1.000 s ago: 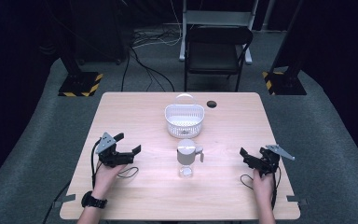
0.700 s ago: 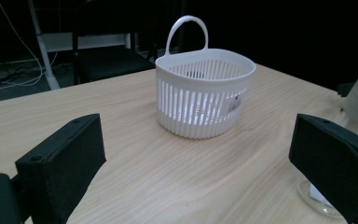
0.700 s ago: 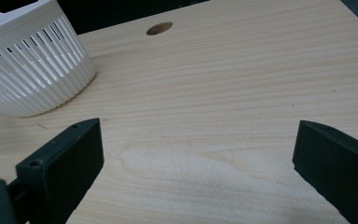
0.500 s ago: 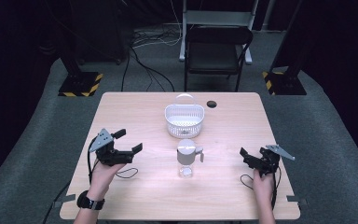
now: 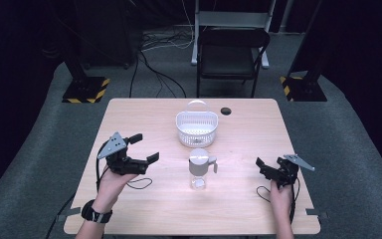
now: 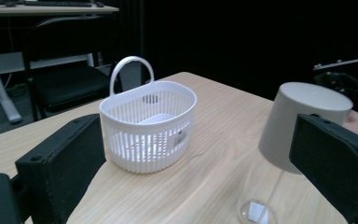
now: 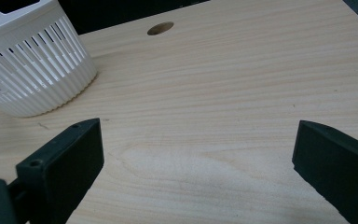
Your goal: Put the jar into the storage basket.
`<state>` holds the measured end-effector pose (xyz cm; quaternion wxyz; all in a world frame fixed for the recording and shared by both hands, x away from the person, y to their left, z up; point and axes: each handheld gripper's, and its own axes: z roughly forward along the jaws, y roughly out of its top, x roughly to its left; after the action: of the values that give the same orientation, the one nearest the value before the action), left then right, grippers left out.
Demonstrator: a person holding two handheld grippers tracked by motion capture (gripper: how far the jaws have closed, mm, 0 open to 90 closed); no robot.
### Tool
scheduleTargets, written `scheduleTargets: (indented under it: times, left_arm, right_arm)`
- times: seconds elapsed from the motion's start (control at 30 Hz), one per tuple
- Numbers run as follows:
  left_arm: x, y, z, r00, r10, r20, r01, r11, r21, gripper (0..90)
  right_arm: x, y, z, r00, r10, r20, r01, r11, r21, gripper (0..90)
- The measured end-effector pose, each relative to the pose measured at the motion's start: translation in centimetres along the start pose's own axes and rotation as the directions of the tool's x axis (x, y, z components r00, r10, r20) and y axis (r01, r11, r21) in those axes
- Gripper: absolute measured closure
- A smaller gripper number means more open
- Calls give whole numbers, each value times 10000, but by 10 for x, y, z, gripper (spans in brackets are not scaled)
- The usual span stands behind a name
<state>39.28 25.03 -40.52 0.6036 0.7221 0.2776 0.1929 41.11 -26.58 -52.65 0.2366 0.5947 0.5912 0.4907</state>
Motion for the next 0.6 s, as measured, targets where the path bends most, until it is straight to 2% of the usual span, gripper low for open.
scheduleTargets:
  times: [0.17, 0.6]
  left_arm:
    - [-11, 10, 7, 9985, 335, 438, -332, 9994, -66, 35]
    - [-31, 23, 23, 9928, 642, 1009, -640, 9979, -49, 43]
  right_arm:
    - [0, 0, 0, 10000, -12, -12, 12, 10000, 6, 11]
    - [0, 0, 0, 10000, -6, -35, 6, 10000, 11, 11]
